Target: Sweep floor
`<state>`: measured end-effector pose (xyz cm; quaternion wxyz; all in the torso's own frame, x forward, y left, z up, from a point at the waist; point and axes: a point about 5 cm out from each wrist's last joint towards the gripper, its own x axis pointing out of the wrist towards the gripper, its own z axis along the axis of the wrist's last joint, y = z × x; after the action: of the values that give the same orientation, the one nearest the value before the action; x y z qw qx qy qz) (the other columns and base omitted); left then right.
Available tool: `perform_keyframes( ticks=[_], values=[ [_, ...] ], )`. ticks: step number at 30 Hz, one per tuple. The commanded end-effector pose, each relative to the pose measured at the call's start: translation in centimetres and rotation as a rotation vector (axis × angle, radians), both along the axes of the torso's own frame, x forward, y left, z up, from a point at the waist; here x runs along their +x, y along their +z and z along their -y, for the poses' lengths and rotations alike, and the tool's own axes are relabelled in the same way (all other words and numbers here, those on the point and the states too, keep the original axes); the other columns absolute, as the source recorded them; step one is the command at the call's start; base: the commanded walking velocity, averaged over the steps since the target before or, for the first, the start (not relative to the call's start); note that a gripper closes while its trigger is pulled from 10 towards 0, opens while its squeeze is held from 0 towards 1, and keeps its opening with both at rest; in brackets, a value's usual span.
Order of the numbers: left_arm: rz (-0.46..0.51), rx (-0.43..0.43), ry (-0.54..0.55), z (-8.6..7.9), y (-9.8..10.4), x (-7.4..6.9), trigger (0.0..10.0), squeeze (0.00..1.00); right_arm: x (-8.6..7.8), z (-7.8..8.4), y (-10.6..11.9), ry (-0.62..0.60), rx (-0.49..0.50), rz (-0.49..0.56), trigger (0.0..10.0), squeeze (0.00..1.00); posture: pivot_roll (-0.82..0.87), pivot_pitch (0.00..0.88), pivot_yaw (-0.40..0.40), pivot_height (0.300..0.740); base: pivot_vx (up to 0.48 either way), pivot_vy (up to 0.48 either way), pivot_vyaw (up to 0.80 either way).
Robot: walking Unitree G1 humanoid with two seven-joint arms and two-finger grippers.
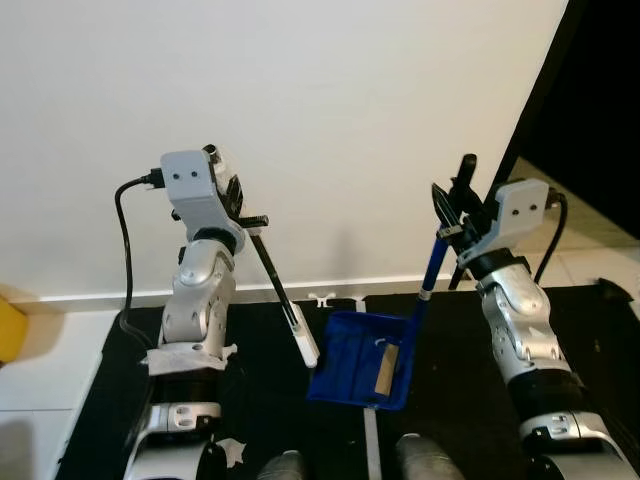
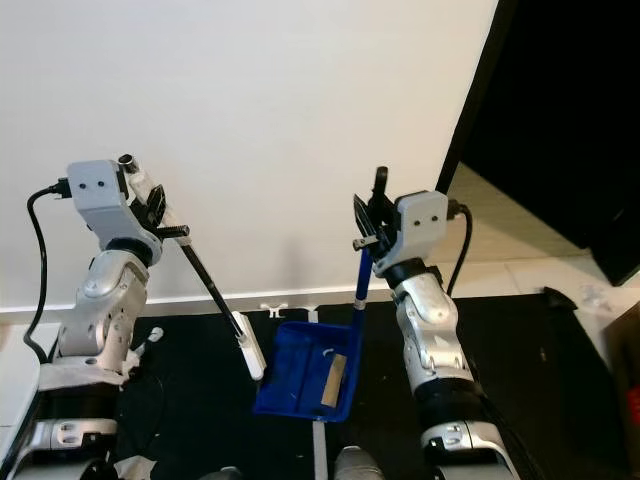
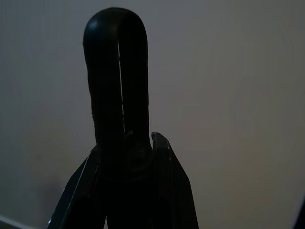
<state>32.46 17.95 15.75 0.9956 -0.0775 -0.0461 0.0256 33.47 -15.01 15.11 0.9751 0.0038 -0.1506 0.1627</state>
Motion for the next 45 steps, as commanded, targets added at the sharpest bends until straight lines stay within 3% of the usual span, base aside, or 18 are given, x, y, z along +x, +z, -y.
perform_keyframes(
  ticks=[1, 6, 13, 19, 28, 45],
  values=[
    [0.036, -0.013, 0.034, -0.1, 0.3, -0.5, 10.0, 0.0, 0.4, -0.5, 0.8, 0.028, 0.016, 0.02, 10.0, 0.0, 0.02, 0.0, -0.059, 0.74, 0.0, 0.0, 0.0],
    [0.056, 0.045, 0.09, -0.7, 0.1, -1.2, 10.0, 0.0, 1.1, -1.1, 1.1, 0.06, 0.014, 0.007, 10.0, 0.0, 0.05, 0.0, -0.084, 0.74, 0.0, 0.0, 0.0],
    [0.085, 0.086, 0.089, -1.2, 0.9, -1.0, 10.0, 0.0, 1.4, -1.7, 1.0, 0.053, 0.032, 0.001, 10.0, 0.0, 0.05, 0.0, -0.052, 0.74, 0.0, 0.0, 0.0],
    [0.089, 0.097, 0.04, -0.3, 1.4, -0.1, 10.0, 0.0, 1.3, -1.3, 0.5, 0.005, 0.049, -0.003, 10.0, 0.0, 0.02, 0.0, 0.006, 0.74, 0.0, 0.0, 0.0],
    [0.08, 0.09, 0.01, 0.5, 1.3, 0.4, 10.0, 0.0, 1.1, -1.5, 0.0, -0.008, 0.068, -0.015, 10.0, 0.0, 0.01, 0.0, 0.016, 0.74, 0.0, 0.0, 0.0],
    [0.084, 0.093, -0.003, 0.6, 1.3, 0.6, 10.0, 0.0, 1.3, -1.4, -0.1, -0.012, 0.088, -0.026, 10.0, 0.0, 0.02, 0.0, 0.015, 0.74, 0.0, 0.0, -0.68]
  ],
)
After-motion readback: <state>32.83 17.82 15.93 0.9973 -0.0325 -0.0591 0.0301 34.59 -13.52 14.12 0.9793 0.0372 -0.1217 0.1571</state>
